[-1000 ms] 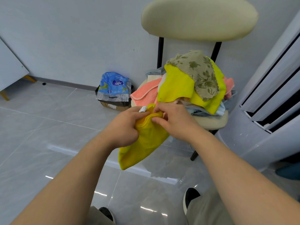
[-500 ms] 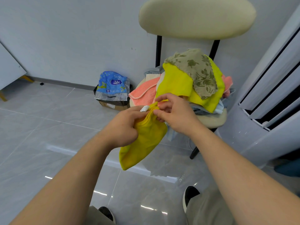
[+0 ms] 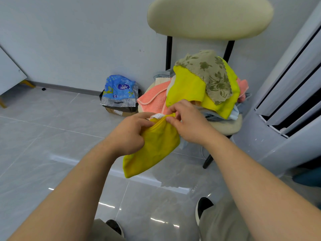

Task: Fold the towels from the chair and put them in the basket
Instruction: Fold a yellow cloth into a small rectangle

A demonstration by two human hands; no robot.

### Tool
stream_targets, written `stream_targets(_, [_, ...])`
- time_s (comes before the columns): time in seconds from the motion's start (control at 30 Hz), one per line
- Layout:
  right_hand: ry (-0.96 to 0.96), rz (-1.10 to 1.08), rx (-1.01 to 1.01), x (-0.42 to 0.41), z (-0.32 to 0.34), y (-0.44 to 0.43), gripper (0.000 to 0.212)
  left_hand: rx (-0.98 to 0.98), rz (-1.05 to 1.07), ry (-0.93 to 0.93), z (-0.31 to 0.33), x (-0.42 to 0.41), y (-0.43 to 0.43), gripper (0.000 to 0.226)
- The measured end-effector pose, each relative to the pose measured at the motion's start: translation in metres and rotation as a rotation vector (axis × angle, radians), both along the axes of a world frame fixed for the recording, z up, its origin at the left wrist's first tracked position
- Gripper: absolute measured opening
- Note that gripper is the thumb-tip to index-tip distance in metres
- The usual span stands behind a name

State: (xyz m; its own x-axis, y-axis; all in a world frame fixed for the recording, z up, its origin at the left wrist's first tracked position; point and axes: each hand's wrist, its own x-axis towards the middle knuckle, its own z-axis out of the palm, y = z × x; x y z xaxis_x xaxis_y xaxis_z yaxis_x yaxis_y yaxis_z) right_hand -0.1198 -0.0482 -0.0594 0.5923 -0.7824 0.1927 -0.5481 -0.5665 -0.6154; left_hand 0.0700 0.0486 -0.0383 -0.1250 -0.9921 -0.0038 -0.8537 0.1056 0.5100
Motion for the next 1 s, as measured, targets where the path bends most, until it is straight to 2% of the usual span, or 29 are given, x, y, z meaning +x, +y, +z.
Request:
stream_targets(0.2, [0.025,-0.064,-0.02,-0.01,0.004,-0.007,0.012,0.125,0.175,-0.226,-0.005,0.016,-0.002,0.038])
stream_targets(0.3, [0.007,-0.105,-0.008,-0.015,0.004,-0.011,0.013,0.128,0.281,-0.21,-0.003,0.023,0.001,0.038])
stream_targets(0.4, [-0.006,-0.128,0.009,-0.019,0.007,-0.015,0.021,0.078,0.344,-0.109,-0.001,0.034,0.004,0.022])
stream_targets(0.57, [0.094,-0.135,0.07,-0.028,0.006,-0.023,0.024,-0.075,0.441,0.224,0.002,0.048,0.006,0.004])
stream_targets(0.7, [0.032,-0.11,0.164,-0.03,0.006,-0.025,0.014,-0.146,0.52,0.262,0.0,0.05,0.004,0.012])
stream_targets(0.83, [-0.008,-0.069,0.221,-0.03,0.008,-0.025,0.01,-0.098,0.499,0.345,0.001,0.053,0.004,0.028])
stream_targets(0.93, [-0.012,-0.076,0.247,-0.029,0.006,-0.026,0.012,-0.061,0.523,0.439,0.001,0.048,0.004,0.004])
stream_targets(1.0, [-0.144,-0.107,0.34,-0.025,0.008,-0.024,0.013,-0.047,0.569,0.598,0.003,0.043,0.003,0.009])
